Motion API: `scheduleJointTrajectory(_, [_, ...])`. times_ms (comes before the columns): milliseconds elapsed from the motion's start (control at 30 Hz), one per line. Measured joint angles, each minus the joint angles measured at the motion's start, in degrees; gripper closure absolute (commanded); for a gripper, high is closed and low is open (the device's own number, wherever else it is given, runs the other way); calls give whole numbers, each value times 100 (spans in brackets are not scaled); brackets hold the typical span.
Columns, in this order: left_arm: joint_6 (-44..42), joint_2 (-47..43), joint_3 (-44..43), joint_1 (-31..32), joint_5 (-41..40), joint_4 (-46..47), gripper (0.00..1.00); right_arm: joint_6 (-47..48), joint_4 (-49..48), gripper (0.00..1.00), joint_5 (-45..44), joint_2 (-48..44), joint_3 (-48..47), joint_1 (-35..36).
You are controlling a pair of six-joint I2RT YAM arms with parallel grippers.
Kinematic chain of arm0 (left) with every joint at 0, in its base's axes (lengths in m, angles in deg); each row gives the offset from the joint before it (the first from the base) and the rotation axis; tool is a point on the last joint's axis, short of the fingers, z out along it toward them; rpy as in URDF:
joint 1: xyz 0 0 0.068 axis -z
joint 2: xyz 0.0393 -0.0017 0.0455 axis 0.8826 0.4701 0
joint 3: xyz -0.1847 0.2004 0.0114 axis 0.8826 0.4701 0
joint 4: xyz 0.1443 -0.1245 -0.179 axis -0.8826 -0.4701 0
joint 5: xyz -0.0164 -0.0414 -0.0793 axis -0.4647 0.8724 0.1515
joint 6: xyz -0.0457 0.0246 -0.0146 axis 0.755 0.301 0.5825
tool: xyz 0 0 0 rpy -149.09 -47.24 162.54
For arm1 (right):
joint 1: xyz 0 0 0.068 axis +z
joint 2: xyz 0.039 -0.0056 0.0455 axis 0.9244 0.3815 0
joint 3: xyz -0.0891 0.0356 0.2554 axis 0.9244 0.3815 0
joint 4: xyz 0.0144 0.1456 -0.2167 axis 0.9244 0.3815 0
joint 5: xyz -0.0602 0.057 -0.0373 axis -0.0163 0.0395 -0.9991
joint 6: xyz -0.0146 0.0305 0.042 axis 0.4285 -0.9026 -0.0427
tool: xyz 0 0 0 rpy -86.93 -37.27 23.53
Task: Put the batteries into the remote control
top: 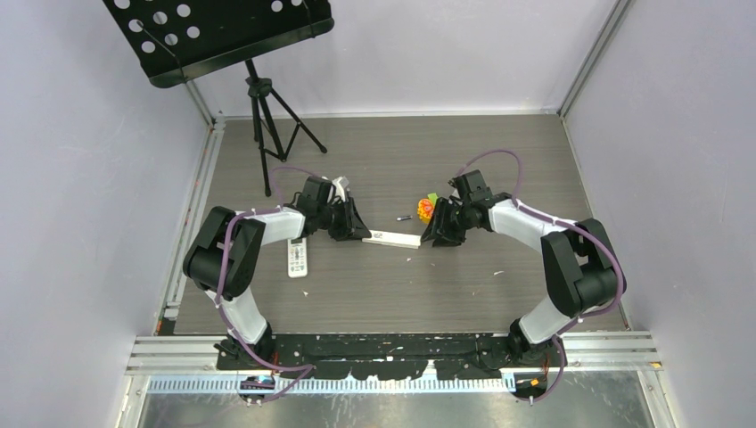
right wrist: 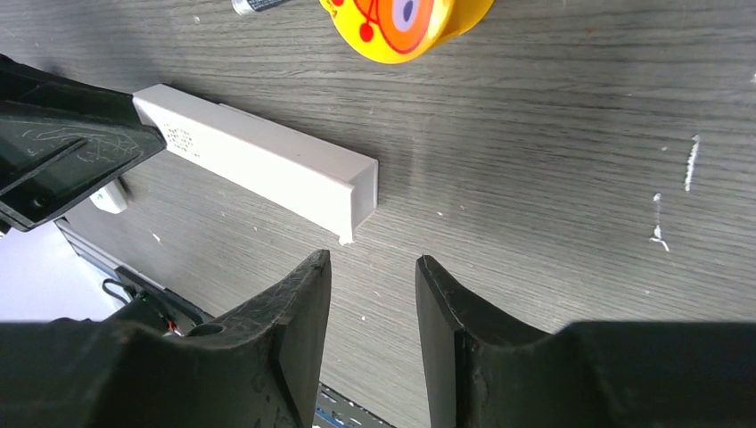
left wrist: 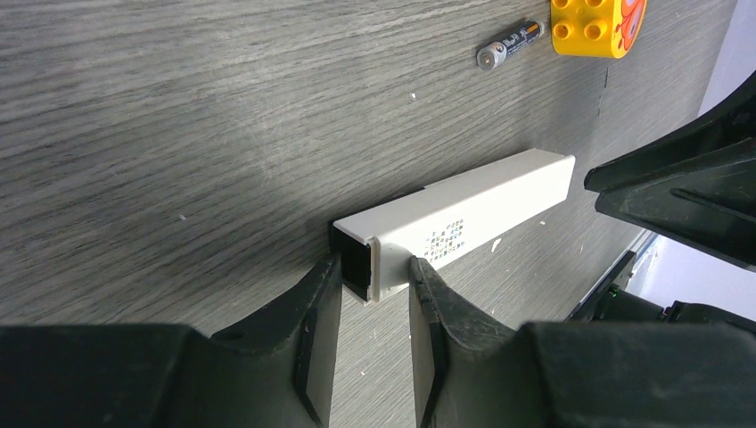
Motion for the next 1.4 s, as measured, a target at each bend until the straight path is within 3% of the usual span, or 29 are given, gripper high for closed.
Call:
scheduleJointTrajectory(133, [0, -2, 2, 0, 0, 0, 80, -17, -166, 58, 92, 28, 17, 2])
scheduleJointTrajectory(333, [0, -2, 2, 0, 2, 2, 82, -125, -452, 80, 149, 280, 22, 39])
scheduleJointTrajectory(533, [0, -2, 0, 0, 4, 2, 84, -216, -608, 89, 214, 407, 22, 125])
scheduleJointTrajectory(800, [0, 9, 2, -9, 42, 13, 88, -260, -649, 96, 227, 437, 22, 151])
scheduleJointTrajectory(1100, [44, 68, 94, -68, 203, 214, 100, -444, -737, 98, 251, 514, 20, 192])
scheduleJointTrajectory(1400, [260, 227, 376, -197, 527, 870, 100, -901, -431, 100, -352, 634, -195, 507])
